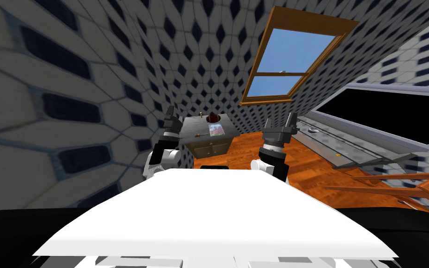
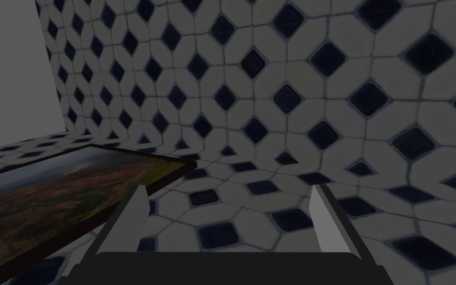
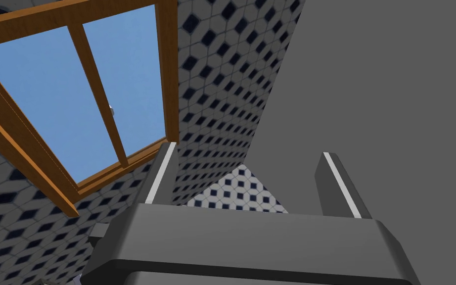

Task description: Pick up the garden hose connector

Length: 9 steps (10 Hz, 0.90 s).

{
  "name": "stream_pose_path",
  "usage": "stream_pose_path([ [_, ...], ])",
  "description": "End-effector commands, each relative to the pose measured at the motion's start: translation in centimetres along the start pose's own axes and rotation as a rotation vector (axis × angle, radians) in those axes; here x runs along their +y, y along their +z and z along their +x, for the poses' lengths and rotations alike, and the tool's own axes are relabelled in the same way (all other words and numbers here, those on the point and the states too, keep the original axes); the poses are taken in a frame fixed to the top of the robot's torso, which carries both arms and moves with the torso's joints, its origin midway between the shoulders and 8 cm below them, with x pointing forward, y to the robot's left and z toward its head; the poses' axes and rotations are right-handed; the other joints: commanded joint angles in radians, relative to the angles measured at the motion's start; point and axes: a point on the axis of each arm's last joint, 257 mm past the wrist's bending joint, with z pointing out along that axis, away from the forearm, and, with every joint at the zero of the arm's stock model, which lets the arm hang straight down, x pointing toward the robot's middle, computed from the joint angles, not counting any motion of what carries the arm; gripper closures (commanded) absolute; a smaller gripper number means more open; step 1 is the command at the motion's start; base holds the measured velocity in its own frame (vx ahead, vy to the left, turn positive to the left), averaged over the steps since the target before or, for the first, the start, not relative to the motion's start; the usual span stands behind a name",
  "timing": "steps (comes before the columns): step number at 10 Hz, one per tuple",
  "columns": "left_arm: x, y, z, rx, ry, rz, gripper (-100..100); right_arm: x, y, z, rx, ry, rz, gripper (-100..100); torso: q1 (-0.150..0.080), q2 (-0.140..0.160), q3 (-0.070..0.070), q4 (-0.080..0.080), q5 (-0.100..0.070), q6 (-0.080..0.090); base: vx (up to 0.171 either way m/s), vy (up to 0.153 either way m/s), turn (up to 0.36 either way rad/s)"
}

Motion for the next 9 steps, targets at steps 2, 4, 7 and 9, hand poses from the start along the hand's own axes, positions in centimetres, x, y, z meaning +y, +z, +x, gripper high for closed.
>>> stream_pose_path([
  [2,1.6,0.6,0.0,0.002,-0.017,-0.062,-100,0.0,0.0,0.0,0.0,0.0,0.0,0,0.0,0.0,0.0,0.0,0.0,0.0,-0.004,0.035,0.062],
  [4,2.8,1.1,0.1,0.004,-0.035,-0.109,-100,0.0,0.0,0.0,0.0,0.0,0.0,0,0.002,0.0,0.0,0.0,0.0,0.0,-0.005,0.048,0.051],
  [7,4.3,1.5,0.2,0.005,-0.055,-0.165,-100,0.0,0.0,0.0,0.0,0.0,0.0,0,0.001,0.0,0.0,0.0,0.0,0.0,0.001,0.031,0.028],
  [9,5.3,1.9,0.3,0.006,-0.077,-0.206,-100,0.0,0.0,0.0,0.0,0.0,0.0,0,-0.001,0.0,0.0,0.0,0.0,0.0,0.002,0.02,0.035],
])
